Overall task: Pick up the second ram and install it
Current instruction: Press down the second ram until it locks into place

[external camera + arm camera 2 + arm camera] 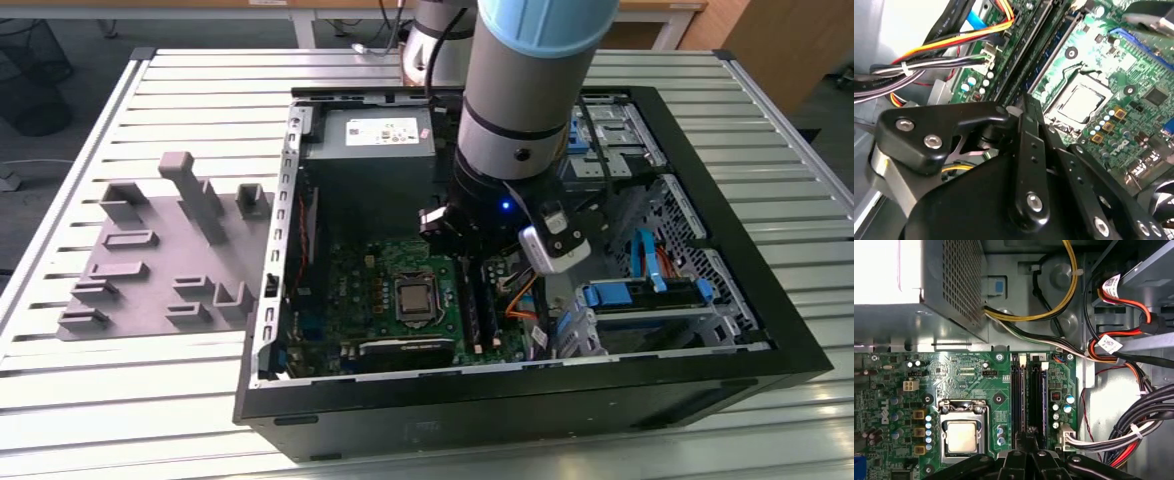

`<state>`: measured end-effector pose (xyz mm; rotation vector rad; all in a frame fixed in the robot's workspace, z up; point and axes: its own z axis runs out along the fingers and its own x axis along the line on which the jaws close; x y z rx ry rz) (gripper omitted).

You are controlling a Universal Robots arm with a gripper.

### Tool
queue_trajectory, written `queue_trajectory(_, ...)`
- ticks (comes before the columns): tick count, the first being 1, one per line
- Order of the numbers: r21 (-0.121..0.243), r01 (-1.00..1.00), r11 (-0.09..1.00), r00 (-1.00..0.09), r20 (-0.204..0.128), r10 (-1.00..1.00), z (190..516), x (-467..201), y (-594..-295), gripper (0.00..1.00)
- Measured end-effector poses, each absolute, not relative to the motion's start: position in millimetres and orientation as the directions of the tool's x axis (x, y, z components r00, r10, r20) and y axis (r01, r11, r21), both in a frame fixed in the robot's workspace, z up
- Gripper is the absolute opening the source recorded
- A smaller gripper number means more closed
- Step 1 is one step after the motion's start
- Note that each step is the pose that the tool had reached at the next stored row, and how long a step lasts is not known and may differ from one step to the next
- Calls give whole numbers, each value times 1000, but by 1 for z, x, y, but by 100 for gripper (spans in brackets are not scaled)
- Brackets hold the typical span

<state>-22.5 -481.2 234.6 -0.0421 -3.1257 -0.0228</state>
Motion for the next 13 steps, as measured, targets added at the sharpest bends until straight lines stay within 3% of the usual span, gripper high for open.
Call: queue_trajectory(13,14,27,1000,-1000,16,27,221,-22,-481,11)
